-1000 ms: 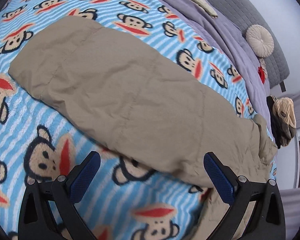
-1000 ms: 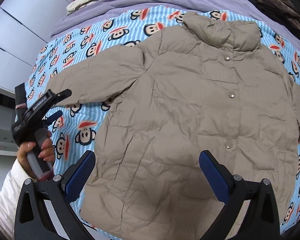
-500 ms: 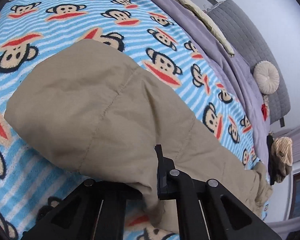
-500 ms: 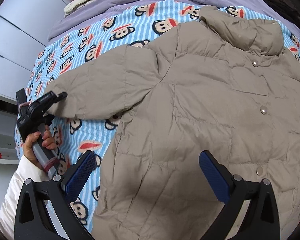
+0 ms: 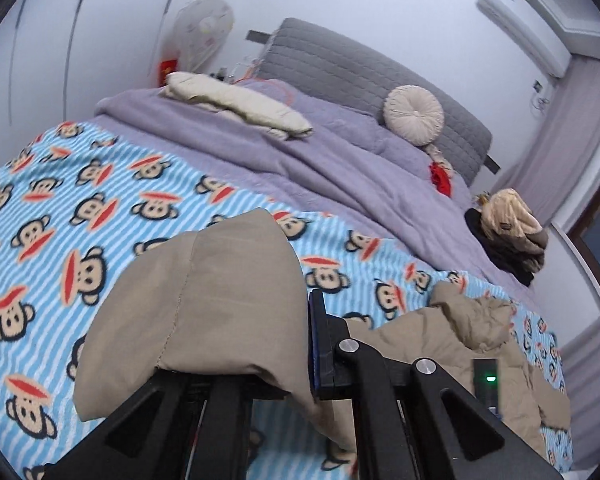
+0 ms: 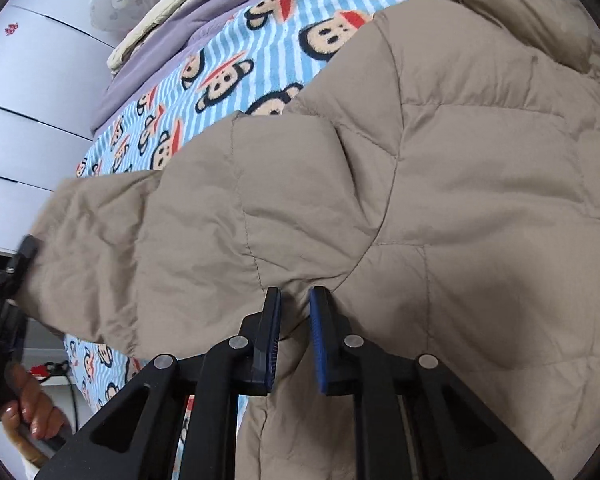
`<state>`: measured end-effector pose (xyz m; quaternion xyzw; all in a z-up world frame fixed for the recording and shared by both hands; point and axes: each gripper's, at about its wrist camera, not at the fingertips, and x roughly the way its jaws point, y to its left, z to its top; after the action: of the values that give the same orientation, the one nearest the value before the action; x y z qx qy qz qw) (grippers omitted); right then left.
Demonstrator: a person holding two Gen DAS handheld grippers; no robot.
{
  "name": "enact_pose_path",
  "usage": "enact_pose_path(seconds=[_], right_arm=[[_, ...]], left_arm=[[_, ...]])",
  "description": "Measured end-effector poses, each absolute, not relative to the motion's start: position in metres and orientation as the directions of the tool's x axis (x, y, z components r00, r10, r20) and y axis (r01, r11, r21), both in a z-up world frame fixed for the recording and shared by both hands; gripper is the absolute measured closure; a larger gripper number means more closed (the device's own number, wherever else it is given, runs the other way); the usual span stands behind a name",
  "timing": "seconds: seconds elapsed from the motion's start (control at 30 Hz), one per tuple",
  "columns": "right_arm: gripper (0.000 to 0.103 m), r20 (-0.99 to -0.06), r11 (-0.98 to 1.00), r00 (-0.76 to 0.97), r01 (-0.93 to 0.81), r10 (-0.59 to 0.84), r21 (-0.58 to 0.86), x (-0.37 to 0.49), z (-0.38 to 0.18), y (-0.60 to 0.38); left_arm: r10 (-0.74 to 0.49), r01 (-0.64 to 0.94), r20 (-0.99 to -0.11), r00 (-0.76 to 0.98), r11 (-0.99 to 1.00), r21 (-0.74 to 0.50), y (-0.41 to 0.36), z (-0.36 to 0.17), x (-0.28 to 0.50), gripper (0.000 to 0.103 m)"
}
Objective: Fold large clothes
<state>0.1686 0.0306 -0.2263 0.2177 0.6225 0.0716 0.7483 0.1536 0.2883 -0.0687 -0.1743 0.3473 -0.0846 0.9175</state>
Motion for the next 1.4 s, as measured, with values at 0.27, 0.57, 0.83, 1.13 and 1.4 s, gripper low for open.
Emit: enact_pose_path(seconds=[0.27,0.57,0.83,1.13,1.4], right_arm=[[0.086,-0.851,0.838,0.279,0.207,0.445,0.506,0.145,-0.201,-0.014],[0.087,-0.894,0.856,0.411,0.385,0.176,0.346,0.070,-0.147,-0.168],[0.086,-0.911,0.824,0.373,0.451,0.175,0.342,0.038,-0.159,-0.237],[0.046,-0.907,0.882,0.370,0.333,0.202,0.333,0.046,-0.147,-0.219],[0.018,-0.894,0.988,0.444,-0.154,0.061,-0.009,0.078,-0.121,-0.078]], left_arm=[[-0.473,0.336,-0.581,0.662,0.881,-0.334,0.134,-0.031,0.154,0.094],[-0.407,0.491,-0.764,0.501,0.861,-0.136,-0.049,-0.108,0.138,0.094],[-0.251,0.468,-0.836,0.489,0.883,0.009,-0.067,-0.151,0.113,0.008],[-0.147,0.332,-0.764,0.628,0.939,0.092,0.002,-0.107,0.103,0.001],[0.005,0.058,-0.879,0.477,0.998,0.037,0.109,-0.164,0.127,0.001]])
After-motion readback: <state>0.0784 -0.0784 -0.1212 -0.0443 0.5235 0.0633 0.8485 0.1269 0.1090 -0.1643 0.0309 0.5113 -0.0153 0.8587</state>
